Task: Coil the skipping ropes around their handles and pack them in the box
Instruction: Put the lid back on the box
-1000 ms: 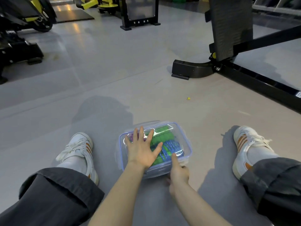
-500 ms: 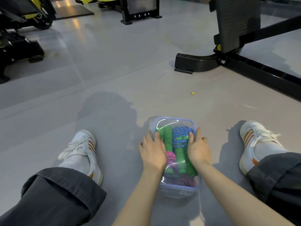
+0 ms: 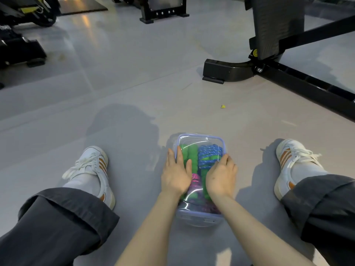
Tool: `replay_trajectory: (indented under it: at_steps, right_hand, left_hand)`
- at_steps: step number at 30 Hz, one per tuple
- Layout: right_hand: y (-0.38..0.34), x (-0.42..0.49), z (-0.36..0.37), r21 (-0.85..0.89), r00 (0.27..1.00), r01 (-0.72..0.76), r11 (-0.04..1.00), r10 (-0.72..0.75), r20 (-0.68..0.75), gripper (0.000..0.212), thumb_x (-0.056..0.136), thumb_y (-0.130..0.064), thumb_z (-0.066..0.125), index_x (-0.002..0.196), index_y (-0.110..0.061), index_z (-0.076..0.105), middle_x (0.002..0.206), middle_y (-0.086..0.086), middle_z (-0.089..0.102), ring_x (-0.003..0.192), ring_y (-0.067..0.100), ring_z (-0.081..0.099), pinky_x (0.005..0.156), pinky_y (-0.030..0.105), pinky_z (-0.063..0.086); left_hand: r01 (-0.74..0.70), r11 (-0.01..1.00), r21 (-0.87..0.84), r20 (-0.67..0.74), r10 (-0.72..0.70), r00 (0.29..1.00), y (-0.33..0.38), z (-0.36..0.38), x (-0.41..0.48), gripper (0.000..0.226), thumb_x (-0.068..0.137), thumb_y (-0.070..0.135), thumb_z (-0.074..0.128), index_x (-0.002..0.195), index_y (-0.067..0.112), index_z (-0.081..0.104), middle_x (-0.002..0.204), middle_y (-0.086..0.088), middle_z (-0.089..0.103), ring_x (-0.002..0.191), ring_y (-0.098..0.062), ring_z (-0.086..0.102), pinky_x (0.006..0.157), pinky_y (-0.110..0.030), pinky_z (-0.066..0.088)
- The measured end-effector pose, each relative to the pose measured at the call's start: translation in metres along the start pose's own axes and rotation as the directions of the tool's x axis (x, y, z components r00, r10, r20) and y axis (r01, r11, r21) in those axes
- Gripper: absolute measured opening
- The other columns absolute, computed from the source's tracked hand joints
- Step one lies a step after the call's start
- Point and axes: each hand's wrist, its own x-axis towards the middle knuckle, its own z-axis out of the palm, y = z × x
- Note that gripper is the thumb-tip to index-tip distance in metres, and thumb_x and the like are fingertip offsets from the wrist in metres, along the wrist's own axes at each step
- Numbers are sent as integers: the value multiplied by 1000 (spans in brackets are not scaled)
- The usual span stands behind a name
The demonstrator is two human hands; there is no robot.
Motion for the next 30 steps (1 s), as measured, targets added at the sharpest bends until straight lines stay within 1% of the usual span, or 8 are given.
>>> replay_trajectory:
  at_steps: [6,13,16,20,24,26,28,30]
  right_hand:
    - [6,9,4,224,999,-43,974,42,8,41,96,-11,36,134,6,39,130,25,50,116,38,50,91,39,40]
    - [8,17,3,340,997,-76,938,78,6,30,93,-16,40,116,-1,51,115,20,59,101,37,56,79,38,42]
    - [-1,26,-2,325,994,-45,945,11,105,33,95,-19,40,125,-10,49,124,12,58,112,33,54,86,36,41]
    - [-9,35,2,175,938,267,947,-298,176,34,96,-20,41,128,-12,49,124,13,59,118,29,49,92,34,39]
    - [-19,35,2,105,688,645,757,-635,351,39,95,-31,30,119,-12,53,106,14,62,109,28,51,94,32,35]
    - [-22,29,3,-8,548,807,591,-743,384,39,91,-34,28,100,-11,59,88,9,62,94,28,53,87,34,38]
    - [-20,23,2,-151,562,827,542,-785,259,30,87,-31,36,80,-12,58,75,5,57,78,28,53,74,34,35]
    - [-11,13,-4,-253,701,698,670,-712,50,25,83,-29,41,74,-13,58,74,5,54,71,28,53,68,35,28]
  left_hand:
    - [-17,854,-521,35,41,999,-11,2,10,64,100,24,47,152,22,12,156,-7,23,143,-17,22,118,-33,17]
    - [36,657,-753,37,-13,999,-6,0,1,66,97,10,51,152,19,14,153,7,26,137,-3,25,115,-25,20]
    - [65,768,-637,-53,-127,990,-5,4,-16,69,98,20,50,153,20,8,159,-6,4,147,-18,7,117,-29,7]
    - [121,962,-243,-217,-176,960,0,3,-36,80,88,46,36,153,14,1,158,-19,-9,146,-27,-11,115,-43,-8]
    - [35,999,-21,-445,-41,895,-15,-8,-16,92,74,60,19,148,5,28,153,-21,25,144,-31,19,116,-45,-1]
    - [80,996,32,-435,-59,899,-25,-8,-11,92,76,62,20,139,-1,43,138,-22,48,130,-34,43,111,-45,24]
    - [101,994,43,-458,-70,886,-28,-3,-12,81,81,58,33,124,-6,57,119,-26,61,108,-39,60,94,-47,45]
    - [176,984,32,-463,-141,875,-26,-1,-18,76,88,58,40,130,-4,52,126,-25,57,115,-37,56,98,-46,42]
